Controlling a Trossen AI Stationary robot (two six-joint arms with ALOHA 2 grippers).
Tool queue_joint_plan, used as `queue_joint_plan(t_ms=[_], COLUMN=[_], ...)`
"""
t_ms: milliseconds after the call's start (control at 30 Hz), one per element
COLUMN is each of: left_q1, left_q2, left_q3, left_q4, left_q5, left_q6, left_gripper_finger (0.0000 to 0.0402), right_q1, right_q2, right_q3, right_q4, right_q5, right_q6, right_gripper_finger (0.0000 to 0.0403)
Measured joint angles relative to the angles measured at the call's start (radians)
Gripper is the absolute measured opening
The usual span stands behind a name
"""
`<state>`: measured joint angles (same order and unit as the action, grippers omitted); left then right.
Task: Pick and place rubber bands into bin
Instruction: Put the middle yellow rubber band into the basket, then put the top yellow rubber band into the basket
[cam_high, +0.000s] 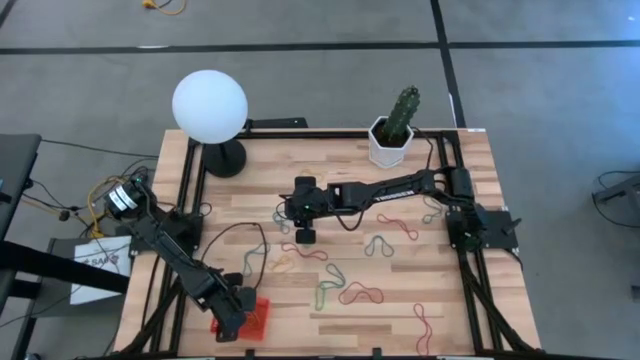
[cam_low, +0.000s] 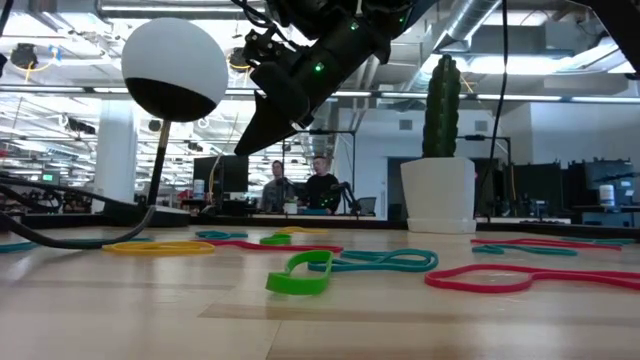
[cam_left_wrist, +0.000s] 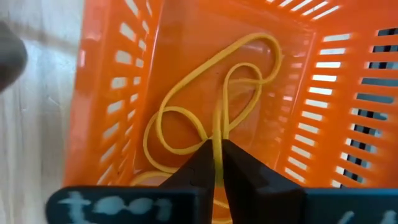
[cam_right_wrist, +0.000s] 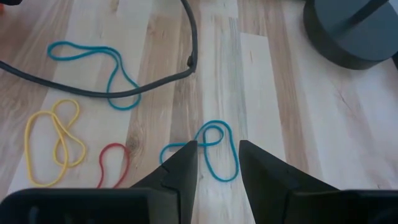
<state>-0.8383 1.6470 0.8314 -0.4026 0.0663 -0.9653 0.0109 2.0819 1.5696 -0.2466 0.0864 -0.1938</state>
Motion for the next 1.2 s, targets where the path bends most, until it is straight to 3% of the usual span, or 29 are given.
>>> queue_joint_plan(t_ms=[200,333,633,733,900,1000,1100,1200], left_q1=[0.002,0.010,0.016,0.015,0.015,0.016,0.015,0.015], left_q2=[0.000,0.002,0.002,0.002,0.002,-0.003,-0.063,-0.183], left_q3=[0.015,0.055,0.261,0.368,0.560,0.670,0.714,0.683], left_q4=[-0.016,-0.050,-0.470,-0.653,-0.965,-1.141,-1.163,-1.119], left_q5=[0.023,0.038,-0.026,-0.125,-0.421,-0.548,-0.636,-0.694], left_q6=[-0.024,0.048,0.190,0.225,0.280,0.258,0.218,0.217], left_gripper_finger=[0.0070,0.0088,0.0086,0.0080,0.0071,0.0067,0.0066,0.0065], right_q1=[0.000,0.000,0.000,-0.001,-0.014,-0.027,-0.045,-0.071], right_q2=[0.000,0.000,0.000,-0.001,-0.008,-0.010,-0.010,-0.013], right_q3=[0.000,0.000,0.000,0.000,0.022,0.058,0.073,0.093], right_q4=[0.000,0.000,0.000,-0.022,-0.146,-0.229,-0.309,-0.336], right_q5=[0.000,0.000,0.000,0.000,0.011,0.112,0.222,0.227], right_q6=[0.000,0.000,0.000,0.000,0.002,0.004,0.001,0.007], right_gripper_finger=[0.0111,0.0111,0.0111,0.0111,0.0111,0.0111,0.0111,0.0111])
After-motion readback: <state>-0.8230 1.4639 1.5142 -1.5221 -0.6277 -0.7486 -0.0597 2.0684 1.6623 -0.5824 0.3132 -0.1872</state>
